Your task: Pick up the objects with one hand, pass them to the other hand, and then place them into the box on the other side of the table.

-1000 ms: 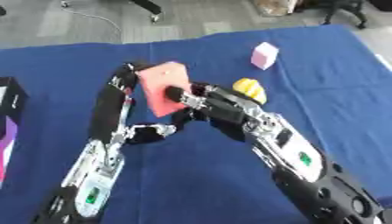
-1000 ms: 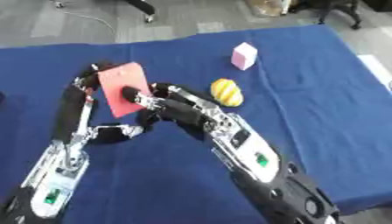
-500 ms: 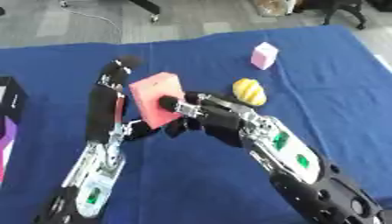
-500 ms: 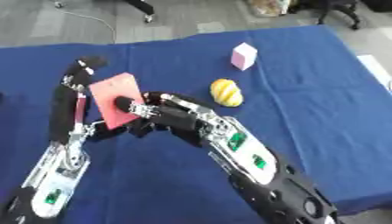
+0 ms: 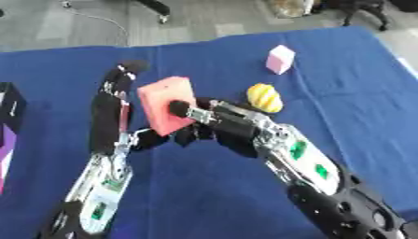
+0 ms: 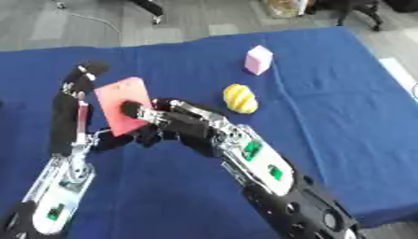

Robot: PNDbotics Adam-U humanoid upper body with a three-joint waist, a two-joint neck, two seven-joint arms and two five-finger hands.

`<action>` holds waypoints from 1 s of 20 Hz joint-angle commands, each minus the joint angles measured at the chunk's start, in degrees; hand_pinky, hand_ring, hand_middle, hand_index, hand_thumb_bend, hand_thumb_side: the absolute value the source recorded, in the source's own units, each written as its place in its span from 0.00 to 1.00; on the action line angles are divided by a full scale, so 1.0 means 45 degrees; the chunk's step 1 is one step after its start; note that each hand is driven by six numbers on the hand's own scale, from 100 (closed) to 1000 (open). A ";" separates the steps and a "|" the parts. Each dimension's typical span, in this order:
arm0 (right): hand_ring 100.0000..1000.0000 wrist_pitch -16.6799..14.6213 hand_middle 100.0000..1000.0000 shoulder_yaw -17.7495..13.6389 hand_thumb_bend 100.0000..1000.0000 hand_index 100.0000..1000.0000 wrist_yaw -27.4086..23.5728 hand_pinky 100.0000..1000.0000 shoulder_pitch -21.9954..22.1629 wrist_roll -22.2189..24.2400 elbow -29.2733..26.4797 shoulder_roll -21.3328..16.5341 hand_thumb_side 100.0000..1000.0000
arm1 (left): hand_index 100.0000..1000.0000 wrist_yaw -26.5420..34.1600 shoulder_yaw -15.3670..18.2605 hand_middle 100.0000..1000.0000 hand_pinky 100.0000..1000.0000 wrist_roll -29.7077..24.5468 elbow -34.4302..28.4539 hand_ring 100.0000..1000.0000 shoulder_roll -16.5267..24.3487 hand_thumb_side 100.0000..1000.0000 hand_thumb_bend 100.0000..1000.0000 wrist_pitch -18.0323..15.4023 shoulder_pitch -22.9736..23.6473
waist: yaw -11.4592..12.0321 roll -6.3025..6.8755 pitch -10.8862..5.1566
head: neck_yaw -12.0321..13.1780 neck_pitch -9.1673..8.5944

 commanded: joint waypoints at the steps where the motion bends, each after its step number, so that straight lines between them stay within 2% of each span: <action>1: 0.56 -0.0108 0.38 -0.0190 0.00 0.38 -0.0239 0.64 -0.0168 -0.0206 -0.0204 -0.0040 0.48 | 0.77 0.0091 -0.0054 0.72 0.57 -0.0035 -0.0110 0.78 -0.0013 0.13 0.99 -0.0125 -0.0067 | -0.0020 -0.0172 -0.0236 | -0.0044 -0.0027; 2: 0.56 -0.0137 0.38 -0.0218 0.00 0.38 -0.0272 0.64 -0.0173 -0.0259 -0.0216 -0.0033 0.48 | 0.78 0.0090 -0.0087 0.72 0.57 -0.0099 -0.0086 0.78 -0.0004 0.14 0.96 -0.0198 -0.0044 | -0.0027 -0.0171 -0.0235 | -0.0047 -0.0027; 7: 0.56 -0.0260 0.38 -0.0407 0.00 0.38 -0.0291 0.64 -0.0124 -0.0541 -0.0241 0.0009 0.48 | 0.78 0.0098 -0.0107 0.72 0.57 -0.0317 -0.0105 0.78 0.0044 0.16 0.98 -0.0561 0.0072 | -0.0051 -0.0164 -0.0233 | -0.0061 -0.0027; 8: 0.56 -0.0284 0.38 -0.0452 0.00 0.38 -0.0292 0.64 -0.0108 -0.0601 -0.0229 0.0025 0.48 | 0.78 0.0111 -0.0092 0.72 0.57 -0.0293 -0.0144 0.78 0.0055 0.18 0.95 -0.0607 0.0087 | -0.0055 -0.0161 -0.0234 | -0.0070 -0.0027; 9: 0.56 -0.0319 0.38 -0.0507 0.00 0.38 -0.0279 0.64 -0.0091 -0.0669 -0.0222 0.0041 0.48 | 0.78 0.0130 -0.0076 0.72 0.57 -0.0238 -0.0197 0.78 0.0073 0.17 0.98 -0.0653 0.0103 | -0.0063 -0.0158 -0.0233 | -0.0072 -0.0027; 20: 0.55 -0.0227 0.38 -0.0665 0.00 0.38 0.0079 0.63 -0.0007 -0.1445 0.0229 0.0110 0.47 | 0.77 0.0308 0.0087 0.71 0.57 0.0443 -0.0501 0.78 0.0135 0.21 1.00 -0.0796 0.0167 | -0.0087 -0.0144 -0.0232 | -0.0145 -0.0027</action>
